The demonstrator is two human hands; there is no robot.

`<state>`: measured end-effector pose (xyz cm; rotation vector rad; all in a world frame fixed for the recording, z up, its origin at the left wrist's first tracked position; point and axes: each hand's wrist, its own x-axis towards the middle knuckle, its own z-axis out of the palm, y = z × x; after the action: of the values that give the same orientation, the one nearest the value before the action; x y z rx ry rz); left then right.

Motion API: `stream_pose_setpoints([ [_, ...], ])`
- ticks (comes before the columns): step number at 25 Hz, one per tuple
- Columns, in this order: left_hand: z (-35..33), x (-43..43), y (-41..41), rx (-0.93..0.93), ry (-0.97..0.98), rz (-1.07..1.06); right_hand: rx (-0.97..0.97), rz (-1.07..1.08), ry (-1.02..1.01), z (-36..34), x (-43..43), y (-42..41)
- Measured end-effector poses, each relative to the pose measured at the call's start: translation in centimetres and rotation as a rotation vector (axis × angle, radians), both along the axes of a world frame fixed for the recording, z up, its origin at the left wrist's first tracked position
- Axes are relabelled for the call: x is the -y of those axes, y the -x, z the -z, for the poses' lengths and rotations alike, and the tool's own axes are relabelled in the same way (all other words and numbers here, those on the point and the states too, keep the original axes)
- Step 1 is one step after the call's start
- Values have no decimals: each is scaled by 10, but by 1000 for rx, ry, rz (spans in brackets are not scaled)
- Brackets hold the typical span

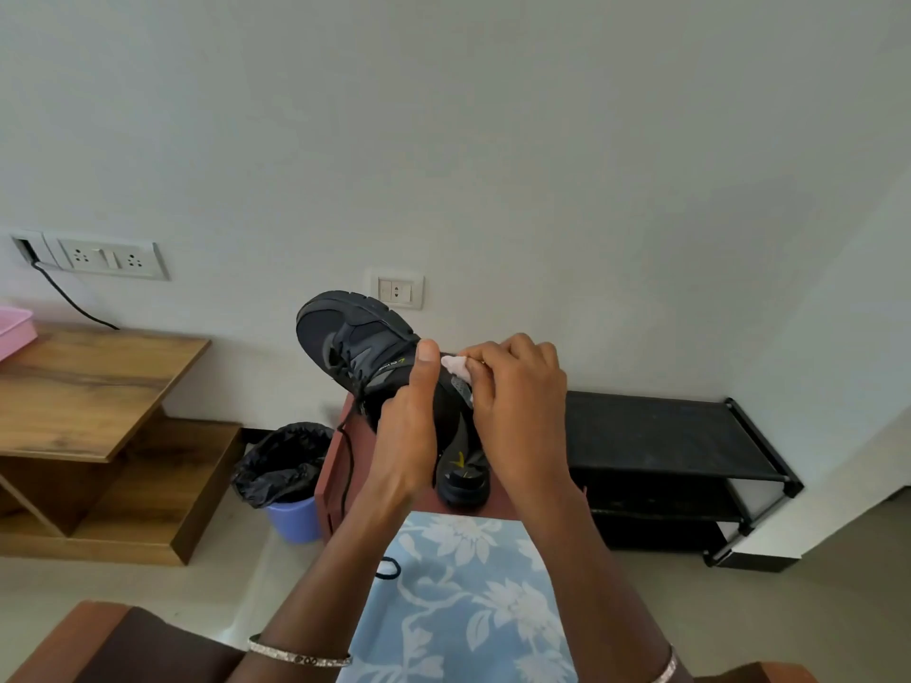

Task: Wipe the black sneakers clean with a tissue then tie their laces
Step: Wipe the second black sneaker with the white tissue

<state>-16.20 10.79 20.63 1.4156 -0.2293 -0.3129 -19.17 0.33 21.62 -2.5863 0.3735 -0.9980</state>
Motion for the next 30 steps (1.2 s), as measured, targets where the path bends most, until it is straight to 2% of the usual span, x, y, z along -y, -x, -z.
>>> stream_pose_setpoints([
  [4,2,-3,-7,-55,120,-50,121,-64,-45,13,-22,22],
  [7,1,-4,-8,-24,107,-58,199,-129,-229,18,-37,33],
  [9,2,-4,-5,44,21,-25,211,-175,-287,13,-37,30],
  [12,3,-1,5,101,-69,9,146,-178,-254,-2,-33,19],
  [17,6,-1,2,92,-16,-21,-2,-192,-162,-14,-34,34],
  [19,6,-3,-2,53,29,-27,3,-211,-147,-15,-42,47],
  [24,0,-2,5,163,-144,-43,78,-157,-213,-16,-36,26],
  [30,10,-5,3,107,-92,-59,47,-171,-255,-6,-38,34],
])
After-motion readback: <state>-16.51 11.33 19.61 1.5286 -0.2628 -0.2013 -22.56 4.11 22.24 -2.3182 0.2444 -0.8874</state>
